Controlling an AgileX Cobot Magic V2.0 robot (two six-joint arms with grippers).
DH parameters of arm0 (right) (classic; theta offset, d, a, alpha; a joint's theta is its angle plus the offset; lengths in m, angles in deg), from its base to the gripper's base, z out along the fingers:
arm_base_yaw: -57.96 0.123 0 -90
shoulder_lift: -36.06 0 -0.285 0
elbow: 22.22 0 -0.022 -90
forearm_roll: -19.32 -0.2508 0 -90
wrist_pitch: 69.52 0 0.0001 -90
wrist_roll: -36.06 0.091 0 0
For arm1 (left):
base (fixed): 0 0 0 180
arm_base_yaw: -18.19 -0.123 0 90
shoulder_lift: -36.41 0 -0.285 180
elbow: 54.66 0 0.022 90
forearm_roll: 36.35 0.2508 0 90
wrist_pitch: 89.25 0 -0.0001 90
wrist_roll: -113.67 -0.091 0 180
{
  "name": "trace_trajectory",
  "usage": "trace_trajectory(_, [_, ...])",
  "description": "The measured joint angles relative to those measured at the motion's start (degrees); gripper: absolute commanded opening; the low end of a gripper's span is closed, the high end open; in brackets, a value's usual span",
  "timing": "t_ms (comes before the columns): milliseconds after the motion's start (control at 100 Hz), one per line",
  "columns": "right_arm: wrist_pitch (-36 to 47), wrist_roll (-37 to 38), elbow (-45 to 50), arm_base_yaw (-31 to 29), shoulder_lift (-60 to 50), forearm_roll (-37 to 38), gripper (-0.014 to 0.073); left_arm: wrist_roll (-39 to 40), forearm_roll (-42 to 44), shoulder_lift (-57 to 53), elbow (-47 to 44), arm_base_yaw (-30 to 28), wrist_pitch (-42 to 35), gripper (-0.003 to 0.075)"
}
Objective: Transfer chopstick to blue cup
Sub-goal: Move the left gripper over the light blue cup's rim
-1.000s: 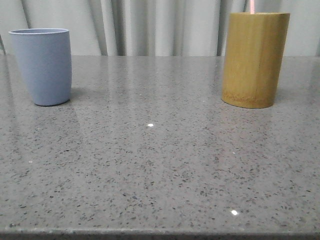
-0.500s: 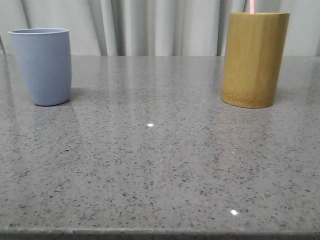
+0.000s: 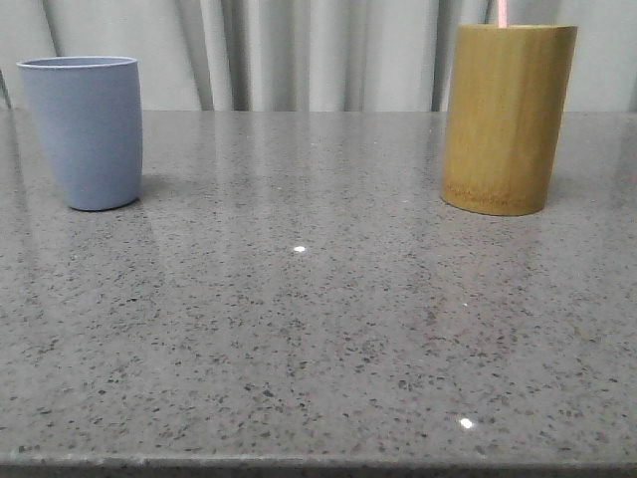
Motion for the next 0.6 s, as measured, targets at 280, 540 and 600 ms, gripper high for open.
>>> trace_trajectory(280, [0.0,0.0,-0.9,0.0,2.7,0.0,0.0345,0.0,-0.1,4.4,2.0,0.0,0.5,0.0399])
trace_trajectory(540, [0.0,0.0,-0.9,0.0,2.7,0.0,0.0345,0.0,-0.1,4.5,2.0,0.0,0.5,0.0399])
trace_trajectory(600, [0.0,0.0,-0.9,0.0,2.7,0.0,0.0345,0.0,-0.1,4.5,2.0,0.0,0.5,0.0399])
